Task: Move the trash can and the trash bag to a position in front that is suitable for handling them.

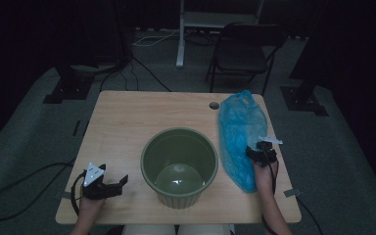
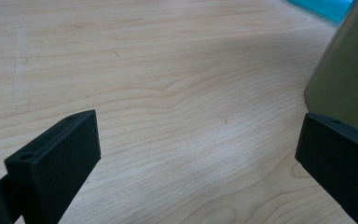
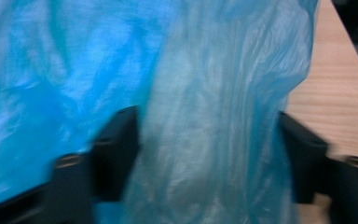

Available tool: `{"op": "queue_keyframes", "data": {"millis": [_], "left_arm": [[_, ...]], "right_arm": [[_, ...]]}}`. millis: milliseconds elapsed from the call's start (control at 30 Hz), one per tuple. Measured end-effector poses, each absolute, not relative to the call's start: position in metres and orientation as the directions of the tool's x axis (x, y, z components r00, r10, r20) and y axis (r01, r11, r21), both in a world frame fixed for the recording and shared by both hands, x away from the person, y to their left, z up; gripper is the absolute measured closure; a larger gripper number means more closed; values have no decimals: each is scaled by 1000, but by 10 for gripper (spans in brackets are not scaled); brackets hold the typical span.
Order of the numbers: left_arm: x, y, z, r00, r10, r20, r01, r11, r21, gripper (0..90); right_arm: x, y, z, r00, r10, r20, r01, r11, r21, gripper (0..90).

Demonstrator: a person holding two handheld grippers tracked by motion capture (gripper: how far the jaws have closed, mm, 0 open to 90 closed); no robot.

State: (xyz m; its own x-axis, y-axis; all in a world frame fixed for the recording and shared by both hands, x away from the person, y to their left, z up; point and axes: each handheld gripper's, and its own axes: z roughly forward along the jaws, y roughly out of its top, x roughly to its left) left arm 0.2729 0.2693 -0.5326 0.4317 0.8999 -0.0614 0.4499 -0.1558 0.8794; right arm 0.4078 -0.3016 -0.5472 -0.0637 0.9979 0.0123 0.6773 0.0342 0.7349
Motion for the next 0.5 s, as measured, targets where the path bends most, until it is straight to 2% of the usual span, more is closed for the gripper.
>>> {"op": "queue_keyframes", "data": {"millis": [33,67,167,267,300,367,500], "left_arm": [[273,269,-532,431,900,-63,449,-153,880,5],[273,269,-532,432,900,-67,448,-149,882,5],[272,269,-533,432,899,-68,450,-149,880,4],[272,269,-533,438,897,-67,450,-154,880,5],[272,269,-533,438,897,-67,450,-154,880,5],[272,268,-533,437,897,-68,447,-151,882,5],[271,268,-534,439,897,-53,430,-157,889,5]], "right_arm": [[406,-299,-546,-89,996,11,670,51,740,493],[405,-297,-546,-92,996,11,670,54,740,522],[402,-296,-545,-102,995,24,674,51,737,712],[397,-303,-544,-100,991,90,687,4,727,864],[396,-306,-543,-104,988,117,694,-12,720,896],[392,-311,-543,-126,982,142,703,-12,711,899],[376,-311,-542,-173,979,107,706,47,707,900]]}}
